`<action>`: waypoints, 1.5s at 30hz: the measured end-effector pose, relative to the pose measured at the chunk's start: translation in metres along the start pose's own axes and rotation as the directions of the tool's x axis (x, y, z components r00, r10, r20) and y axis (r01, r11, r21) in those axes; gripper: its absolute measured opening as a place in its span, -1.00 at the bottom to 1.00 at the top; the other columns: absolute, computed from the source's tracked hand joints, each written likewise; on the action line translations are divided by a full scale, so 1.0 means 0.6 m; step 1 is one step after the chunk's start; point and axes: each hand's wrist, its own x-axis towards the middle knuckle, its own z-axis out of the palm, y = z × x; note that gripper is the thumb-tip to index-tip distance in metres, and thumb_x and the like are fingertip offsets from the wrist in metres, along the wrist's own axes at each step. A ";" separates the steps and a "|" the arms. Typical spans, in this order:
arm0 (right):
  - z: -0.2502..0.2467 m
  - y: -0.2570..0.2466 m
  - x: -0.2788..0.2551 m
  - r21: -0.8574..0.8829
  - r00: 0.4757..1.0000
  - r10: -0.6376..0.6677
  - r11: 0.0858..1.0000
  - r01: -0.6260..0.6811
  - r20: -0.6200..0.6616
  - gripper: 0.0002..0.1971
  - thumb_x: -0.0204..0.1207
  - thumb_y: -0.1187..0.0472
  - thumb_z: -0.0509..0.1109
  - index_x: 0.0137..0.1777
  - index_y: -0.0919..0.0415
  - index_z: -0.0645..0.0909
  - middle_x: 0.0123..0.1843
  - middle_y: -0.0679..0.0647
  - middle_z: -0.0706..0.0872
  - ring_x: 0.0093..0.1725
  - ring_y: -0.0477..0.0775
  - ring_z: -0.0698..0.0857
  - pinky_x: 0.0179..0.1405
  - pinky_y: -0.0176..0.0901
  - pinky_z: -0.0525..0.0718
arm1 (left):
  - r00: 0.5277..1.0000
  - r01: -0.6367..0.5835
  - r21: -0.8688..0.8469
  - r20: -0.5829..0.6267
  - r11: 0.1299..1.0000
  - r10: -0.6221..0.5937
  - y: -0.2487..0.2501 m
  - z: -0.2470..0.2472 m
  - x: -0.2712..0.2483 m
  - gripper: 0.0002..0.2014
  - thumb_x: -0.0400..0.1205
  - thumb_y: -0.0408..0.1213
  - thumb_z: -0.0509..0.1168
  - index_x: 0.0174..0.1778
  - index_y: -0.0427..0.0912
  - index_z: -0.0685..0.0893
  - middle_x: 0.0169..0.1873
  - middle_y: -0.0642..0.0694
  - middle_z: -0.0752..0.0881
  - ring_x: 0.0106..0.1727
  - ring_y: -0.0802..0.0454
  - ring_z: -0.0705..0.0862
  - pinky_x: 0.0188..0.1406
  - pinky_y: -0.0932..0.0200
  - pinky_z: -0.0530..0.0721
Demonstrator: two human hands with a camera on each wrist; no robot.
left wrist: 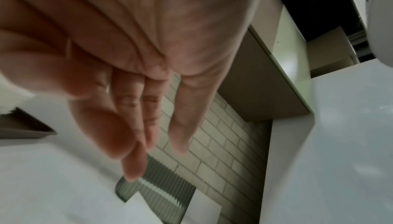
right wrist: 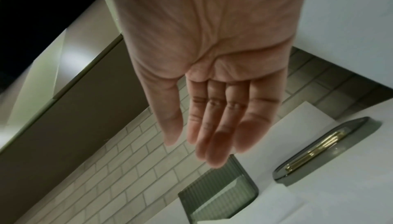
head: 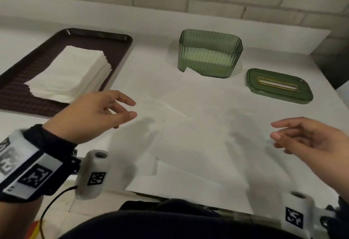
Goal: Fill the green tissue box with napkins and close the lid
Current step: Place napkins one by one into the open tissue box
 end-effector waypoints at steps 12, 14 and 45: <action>0.131 -0.058 0.000 -0.180 0.939 -0.110 0.968 0.176 0.325 -0.76 0.32 0.01 0.54 -0.04 -0.29 0.66 -0.10 -0.34 0.73 -0.12 -0.28 0.72 -0.14 -0.49 0.61 | 0.994 0.048 0.180 0.091 0.982 -0.065 -0.089 0.050 -0.064 -0.39 0.29 0.03 0.56 0.23 0.29 0.47 0.13 0.34 0.48 0.05 0.42 0.52 -0.19 0.51 0.47; 0.147 -0.067 0.004 -0.201 0.922 -0.116 0.959 0.202 0.370 -0.76 0.33 -0.04 0.51 -0.01 -0.31 0.64 -0.09 -0.32 0.73 -0.08 -0.31 0.71 -0.11 -0.46 0.62 | 0.991 0.054 0.181 0.110 0.982 -0.075 -0.094 0.059 -0.060 -0.29 0.24 0.06 0.59 0.27 0.29 0.42 0.16 0.31 0.41 0.03 0.42 0.51 -0.17 0.52 0.46; 0.183 -0.163 0.116 0.114 0.857 -0.306 0.952 0.284 0.416 -0.31 0.08 -0.10 0.60 0.28 -0.08 0.54 0.11 -0.16 0.73 0.09 -0.23 0.71 0.07 -0.35 0.66 | 0.911 -0.408 -0.069 0.036 0.910 0.411 -0.012 -0.003 -0.034 -0.61 0.55 -0.29 0.26 0.08 0.38 0.69 -0.03 0.44 0.70 0.16 0.30 0.59 0.11 0.64 0.40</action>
